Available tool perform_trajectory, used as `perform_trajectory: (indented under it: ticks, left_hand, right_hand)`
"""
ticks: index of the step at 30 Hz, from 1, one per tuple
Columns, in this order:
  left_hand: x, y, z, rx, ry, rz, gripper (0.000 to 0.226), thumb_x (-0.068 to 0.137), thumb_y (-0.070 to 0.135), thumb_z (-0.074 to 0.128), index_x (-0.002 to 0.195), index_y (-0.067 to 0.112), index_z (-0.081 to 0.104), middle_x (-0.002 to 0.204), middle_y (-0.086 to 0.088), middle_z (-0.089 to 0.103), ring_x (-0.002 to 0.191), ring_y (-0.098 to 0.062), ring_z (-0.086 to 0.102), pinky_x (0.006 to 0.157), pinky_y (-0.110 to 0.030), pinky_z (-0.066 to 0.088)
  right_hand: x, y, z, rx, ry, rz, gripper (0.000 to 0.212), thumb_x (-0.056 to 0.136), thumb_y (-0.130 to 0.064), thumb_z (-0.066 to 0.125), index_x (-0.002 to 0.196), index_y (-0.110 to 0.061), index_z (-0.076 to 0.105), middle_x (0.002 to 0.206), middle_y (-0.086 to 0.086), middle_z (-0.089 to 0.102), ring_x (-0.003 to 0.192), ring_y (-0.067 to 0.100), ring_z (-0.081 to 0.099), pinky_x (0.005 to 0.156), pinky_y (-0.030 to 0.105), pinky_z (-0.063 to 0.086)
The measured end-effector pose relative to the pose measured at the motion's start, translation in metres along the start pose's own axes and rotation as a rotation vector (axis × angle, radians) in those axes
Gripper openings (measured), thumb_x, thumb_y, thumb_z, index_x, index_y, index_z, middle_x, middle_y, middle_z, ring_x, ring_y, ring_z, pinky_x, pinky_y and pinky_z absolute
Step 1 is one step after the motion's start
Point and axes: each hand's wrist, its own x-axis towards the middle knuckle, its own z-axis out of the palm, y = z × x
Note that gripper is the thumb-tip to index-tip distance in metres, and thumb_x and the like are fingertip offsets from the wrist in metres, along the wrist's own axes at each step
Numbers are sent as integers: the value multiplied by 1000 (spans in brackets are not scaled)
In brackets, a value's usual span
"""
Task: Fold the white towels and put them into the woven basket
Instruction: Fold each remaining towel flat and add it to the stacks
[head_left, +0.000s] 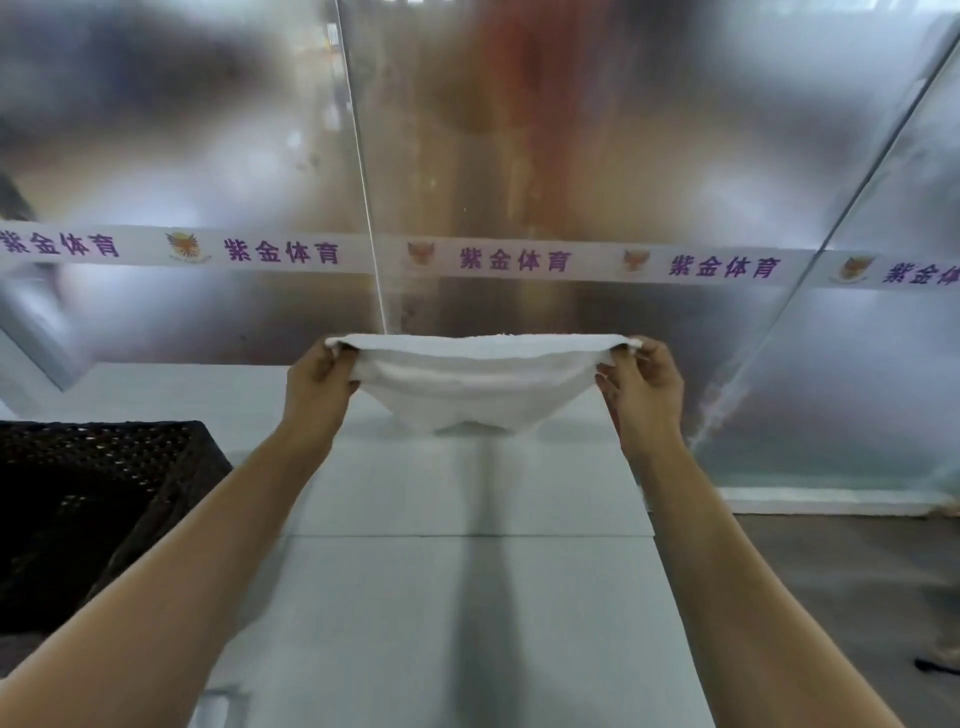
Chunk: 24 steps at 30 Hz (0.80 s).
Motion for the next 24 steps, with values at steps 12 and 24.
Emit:
perform_trajectory:
  ticks: [12, 24]
  left_hand:
    - [-181, -123, -105, 474, -86, -192, 29, 104, 25, 51, 79, 10, 56, 64, 0, 46, 60, -15, 40, 61, -33, 32]
    - [-314, -161, -191, 550, -313, -389, 30, 103, 33, 51, 101, 8, 67, 94, -22, 68, 82, -27, 64, 71, -39, 50]
  right_hand:
    - [-189, 112, -81, -406, 110, 179, 7, 95, -21, 71, 92, -15, 69, 81, -5, 67, 68, -2, 60, 67, 17, 45]
    - [-367, 149, -152, -532, 127, 257, 5, 100, -21, 63, 98, -17, 61, 76, 13, 57, 69, 19, 50, 65, 32, 43]
